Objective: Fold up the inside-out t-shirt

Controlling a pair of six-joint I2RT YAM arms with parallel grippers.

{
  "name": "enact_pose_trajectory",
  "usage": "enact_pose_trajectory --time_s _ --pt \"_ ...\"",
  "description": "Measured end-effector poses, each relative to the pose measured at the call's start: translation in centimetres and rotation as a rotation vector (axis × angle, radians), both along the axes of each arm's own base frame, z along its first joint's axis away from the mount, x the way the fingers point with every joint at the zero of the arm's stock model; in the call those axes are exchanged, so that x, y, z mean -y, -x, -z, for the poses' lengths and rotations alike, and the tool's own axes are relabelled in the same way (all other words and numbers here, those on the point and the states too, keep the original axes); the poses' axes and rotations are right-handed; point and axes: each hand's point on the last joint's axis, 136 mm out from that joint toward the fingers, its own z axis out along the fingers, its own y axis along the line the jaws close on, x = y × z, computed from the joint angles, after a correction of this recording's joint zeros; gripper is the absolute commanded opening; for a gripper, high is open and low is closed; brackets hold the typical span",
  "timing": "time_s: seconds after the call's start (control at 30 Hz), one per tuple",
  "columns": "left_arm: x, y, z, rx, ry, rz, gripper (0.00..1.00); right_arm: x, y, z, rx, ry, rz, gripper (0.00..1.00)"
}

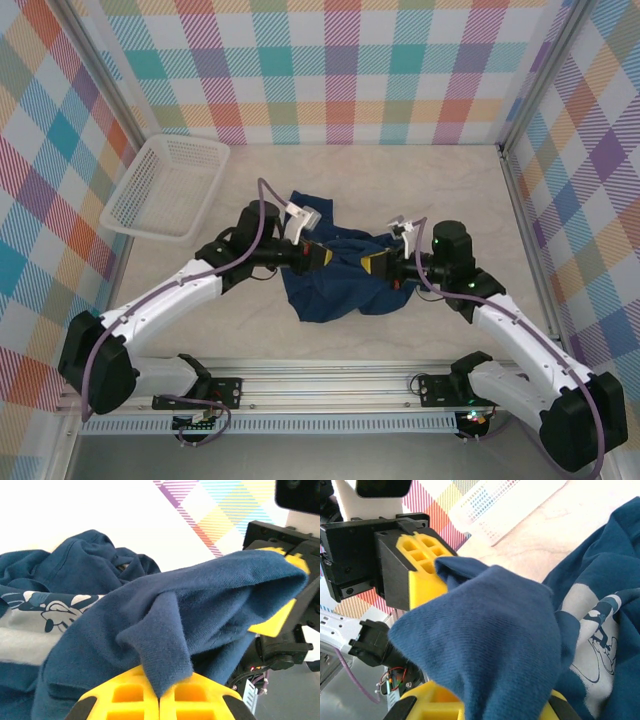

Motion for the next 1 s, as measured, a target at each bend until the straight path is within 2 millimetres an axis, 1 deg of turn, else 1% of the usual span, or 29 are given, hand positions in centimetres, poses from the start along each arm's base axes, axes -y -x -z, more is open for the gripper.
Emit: enact_pose_trajectory --time_s 0.17,0.23,0.3,0.4,0.43,0.5,0.57,0.67,0.73,0.83,0.93,1.0 --pt "-0.2 -0.4 -0.1 0.005 0.016 -0.009 0.02 -0.2 0.4 -0.5 -0.002 -0.036 -0.03 0.0" --pt "0.0 -0.3 -0.2 0.001 0.026 0.005 0.01 -0.4 0.4 -0.7 -0.007 -0.059 -0.046 0.0" --pt "0.3 -0.1 -0.4 0.003 0.056 0.028 0.0 -0.5 0.2 -0.6 -0.019 -0.068 -0.045 0.01" --pt "0.7 0.5 -0.5 -0.004 0.114 0.066 0.0 -0.3 -0.5 0.6 -0.057 -0.039 -0.003 0.12" --pt "0.8 0.8 -0.5 -0.006 0.134 0.08 0.0 -0.1 -0.9 1.2 -0.076 -0.02 0.021 0.18" --pt "0.8 1.5 -0.8 -0.004 0.168 0.103 0.0 0.3 -1.6 2.3 -0.108 0.024 0.07 0.27" --pt "0.7 2.1 -1.7 0.018 0.2 0.123 0.0 0.9 -2.2 3.3 -0.14 0.07 0.123 0.36" --pt "0.6 2.5 -3.3 0.065 0.235 0.135 0.0 1.8 -2.8 3.9 -0.167 0.133 0.183 0.45" --pt "0.5 2.6 -3.9 0.09 0.242 0.136 0.0 2.2 -2.9 3.9 -0.17 0.165 0.206 0.48" --pt "0.3 2.3 -3.6 0.1 0.228 0.122 0.0 2.8 -2.0 3.1 -0.161 0.179 0.208 0.53" --pt "0.2 2.1 -3.3 0.112 0.212 0.112 0.0 2.8 -0.8 1.4 -0.142 0.149 0.184 0.62" --pt "0.1 2.0 -3.1 0.112 0.201 0.104 0.0 2.5 -0.4 0.1 -0.141 0.109 0.166 0.65"
